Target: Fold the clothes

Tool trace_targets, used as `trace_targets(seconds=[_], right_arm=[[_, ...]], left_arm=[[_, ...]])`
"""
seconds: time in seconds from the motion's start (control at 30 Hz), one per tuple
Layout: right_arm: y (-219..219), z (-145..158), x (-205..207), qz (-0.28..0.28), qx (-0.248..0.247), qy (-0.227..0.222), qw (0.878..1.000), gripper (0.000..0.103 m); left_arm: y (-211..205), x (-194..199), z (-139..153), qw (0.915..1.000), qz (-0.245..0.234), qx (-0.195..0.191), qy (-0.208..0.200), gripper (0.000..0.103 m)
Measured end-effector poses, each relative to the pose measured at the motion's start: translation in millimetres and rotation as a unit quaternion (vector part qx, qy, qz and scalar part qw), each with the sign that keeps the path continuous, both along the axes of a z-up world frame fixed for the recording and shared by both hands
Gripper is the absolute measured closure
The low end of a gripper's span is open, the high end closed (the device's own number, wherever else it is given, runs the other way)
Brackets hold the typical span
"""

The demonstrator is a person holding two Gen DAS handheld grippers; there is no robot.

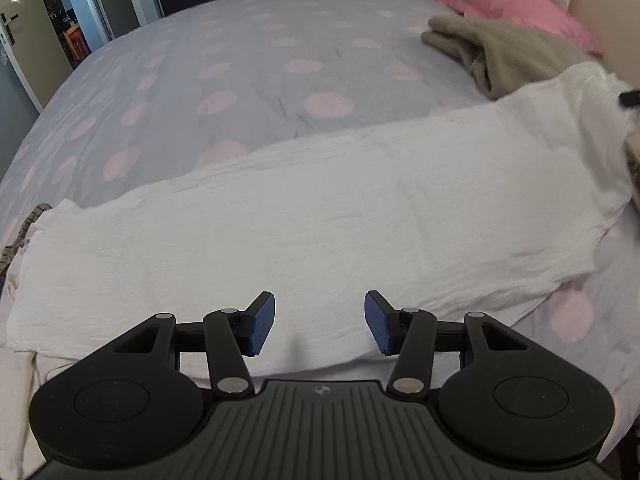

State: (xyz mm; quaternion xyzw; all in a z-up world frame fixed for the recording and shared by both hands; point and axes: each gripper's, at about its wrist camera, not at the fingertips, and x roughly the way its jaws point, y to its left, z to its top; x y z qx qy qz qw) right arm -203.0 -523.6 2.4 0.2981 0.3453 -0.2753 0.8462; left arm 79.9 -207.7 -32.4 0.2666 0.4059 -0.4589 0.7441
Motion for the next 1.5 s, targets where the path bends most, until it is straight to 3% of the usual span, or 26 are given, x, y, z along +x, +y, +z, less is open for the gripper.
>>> trace_targets(seconds=[0.13,0.27,0.47,0.57,0.63,0.73,1.07,1.23,1.43,1.5], right_arm=[[40.0,-8.7,28.2,0.064,-0.001,0.012,0.998,0.087],[84.7,-25.8,50.9,0.133,-0.007,0.030,0.991,0.087],[146.9,-63.0,78.5,0.232,-0.024,0.068,0.970,0.086],[165.6,-84.1,89.1,0.258,-0.038,0.087,0.962,0.086],[170.9,-92.1,92.5,0.269,-0.043,0.093,0.958,0.084],[174.6,-90.9,95.3,0.282,-0.030,0.083,0.955,0.072],[157.8,-62.0,93.6,0.261,-0.046,0.057,0.963,0.070],[157.3,-67.9,100.2,0.266,-0.040,0.063,0.961,0.070],[165.2,-85.2,112.0,0.282,-0.052,0.081,0.955,0.058],[164.6,-94.9,118.8,0.282,-0.048,0.096,0.954,0.060]], left_arm=[[-2.0,-6.8,5.9,0.9991,-0.004,-0.035,0.022,0.057],[-7.6,-15.7,3.6,0.9989,-0.020,-0.033,0.025,0.057],[-12.5,-22.9,-4.3,0.9983,-0.033,-0.031,0.037,0.057],[-14.8,-26.2,-8.6,0.9978,-0.039,-0.032,0.044,0.058],[-16.3,-28.4,-11.4,0.9974,-0.042,-0.032,0.049,0.058],[-18.6,-31.6,-15.7,0.9968,-0.048,-0.032,0.056,0.058],[-37.0,-30.3,-20.2,0.9938,-0.036,-0.057,0.088,0.058],[-49.1,-25.0,-23.4,0.9939,-0.017,-0.055,0.095,0.058],[-59.5,-23.8,-27.0,0.9941,-0.005,-0.049,0.096,0.058],[-61.0,-23.9,-28.0,0.9934,-0.004,-0.050,0.103,0.058]])
